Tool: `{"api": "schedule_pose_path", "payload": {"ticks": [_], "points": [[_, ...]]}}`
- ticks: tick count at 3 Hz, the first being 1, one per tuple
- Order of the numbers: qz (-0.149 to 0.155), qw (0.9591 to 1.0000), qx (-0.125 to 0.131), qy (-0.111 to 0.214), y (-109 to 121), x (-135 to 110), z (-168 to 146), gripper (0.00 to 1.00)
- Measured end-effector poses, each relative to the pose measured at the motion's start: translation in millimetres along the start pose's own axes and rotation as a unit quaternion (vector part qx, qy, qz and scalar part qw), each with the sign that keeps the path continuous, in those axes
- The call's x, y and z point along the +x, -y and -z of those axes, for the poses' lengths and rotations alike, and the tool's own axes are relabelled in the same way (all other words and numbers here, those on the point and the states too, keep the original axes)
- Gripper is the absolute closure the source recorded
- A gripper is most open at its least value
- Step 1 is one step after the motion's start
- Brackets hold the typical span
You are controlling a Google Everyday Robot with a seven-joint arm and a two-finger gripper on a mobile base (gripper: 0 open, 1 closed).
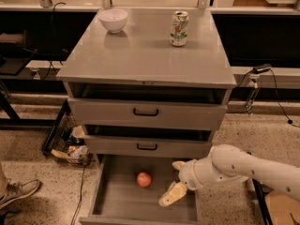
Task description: Pick apple from bottom drawer and place on counter
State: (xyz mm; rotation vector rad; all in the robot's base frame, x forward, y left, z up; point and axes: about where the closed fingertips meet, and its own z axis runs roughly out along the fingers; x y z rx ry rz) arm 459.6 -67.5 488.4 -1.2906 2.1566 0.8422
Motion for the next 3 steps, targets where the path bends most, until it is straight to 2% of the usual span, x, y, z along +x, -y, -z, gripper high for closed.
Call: {"api": "schedule_pose_path", "payload": {"ticks": [1, 2, 3], "points": [[-0.033, 0.9986, -0.013, 0.039, 29, 36, -38, 0.00], [-0.055, 0.9969, -0.035, 0.045, 21, 54, -65, 0.00], [-0.055, 0.9969, -0.035, 0.045, 21, 55, -65, 0.00]]}}
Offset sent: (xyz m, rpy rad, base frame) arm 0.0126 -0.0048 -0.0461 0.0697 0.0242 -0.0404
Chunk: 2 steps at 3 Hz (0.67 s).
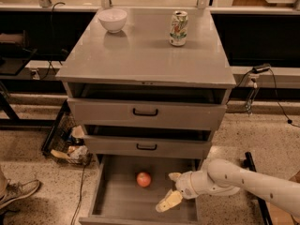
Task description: Pick apple from bottom drawer and place on counter
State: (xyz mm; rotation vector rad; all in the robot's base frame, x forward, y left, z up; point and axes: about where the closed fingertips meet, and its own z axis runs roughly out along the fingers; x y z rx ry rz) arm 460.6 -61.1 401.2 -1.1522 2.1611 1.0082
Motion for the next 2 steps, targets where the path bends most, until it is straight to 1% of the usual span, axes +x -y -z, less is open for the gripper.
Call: {"api": "schedule_pose_path", "payload": {"ticks": [1, 2], "points": [[0.027, 0.9992, 0.026, 0.015, 29, 10, -14, 0.00], [0.048, 0.9976, 0.043, 0.025, 55, 20, -38, 0.00]]}}
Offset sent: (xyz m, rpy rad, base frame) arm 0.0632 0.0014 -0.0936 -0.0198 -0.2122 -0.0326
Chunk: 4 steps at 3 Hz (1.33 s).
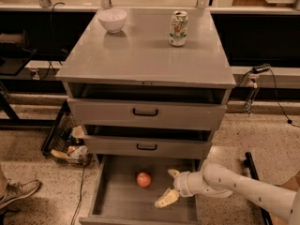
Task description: Pick apple from bottom drawer and place on counter
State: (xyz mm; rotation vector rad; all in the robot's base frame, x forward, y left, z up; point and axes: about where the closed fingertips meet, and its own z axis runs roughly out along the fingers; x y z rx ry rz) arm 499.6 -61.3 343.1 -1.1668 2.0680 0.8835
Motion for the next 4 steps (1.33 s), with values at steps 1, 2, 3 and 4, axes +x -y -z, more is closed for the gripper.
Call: {"api": "schedule_pose_path", "payload": {"ticks": [1, 2, 3, 4], "points": [[0.009, 0.9997, 0.019, -0.010, 26, 17, -42, 0.00], [0.009, 0.9997, 0.019, -0.010, 26, 17, -42, 0.00], [0.015, 0.9994, 0.029, -0.010, 28, 18, -48, 0.00], [0.042, 0.9974, 0.058, 0.003, 43, 19, -68, 0.00]]}}
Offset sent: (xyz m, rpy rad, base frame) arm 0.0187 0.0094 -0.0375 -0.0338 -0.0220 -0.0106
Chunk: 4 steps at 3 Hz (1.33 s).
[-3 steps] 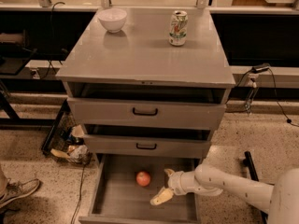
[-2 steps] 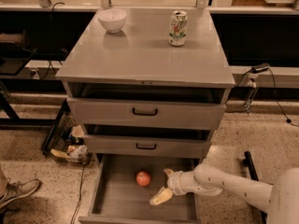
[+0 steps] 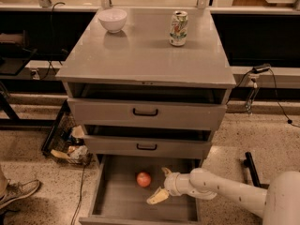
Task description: Pick apple from bottom drawer and place on counter
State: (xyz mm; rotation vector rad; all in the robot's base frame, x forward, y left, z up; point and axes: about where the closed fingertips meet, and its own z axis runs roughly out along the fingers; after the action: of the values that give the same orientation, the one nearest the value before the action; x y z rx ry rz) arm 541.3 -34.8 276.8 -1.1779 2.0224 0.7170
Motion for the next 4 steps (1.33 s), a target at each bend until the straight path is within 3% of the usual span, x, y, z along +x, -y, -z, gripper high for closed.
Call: {"api": "schedule_pose_path", "payload": {"ticks": [1, 2, 4], "points": [[0.054, 0.9980, 0.031, 0.008, 12, -2, -40, 0.00], [0.080, 0.9956, 0.048, 0.005, 16, -1, -72, 0.00], [0.088, 0.9929, 0.079, 0.012, 31, 1, -131, 0.00]]}}
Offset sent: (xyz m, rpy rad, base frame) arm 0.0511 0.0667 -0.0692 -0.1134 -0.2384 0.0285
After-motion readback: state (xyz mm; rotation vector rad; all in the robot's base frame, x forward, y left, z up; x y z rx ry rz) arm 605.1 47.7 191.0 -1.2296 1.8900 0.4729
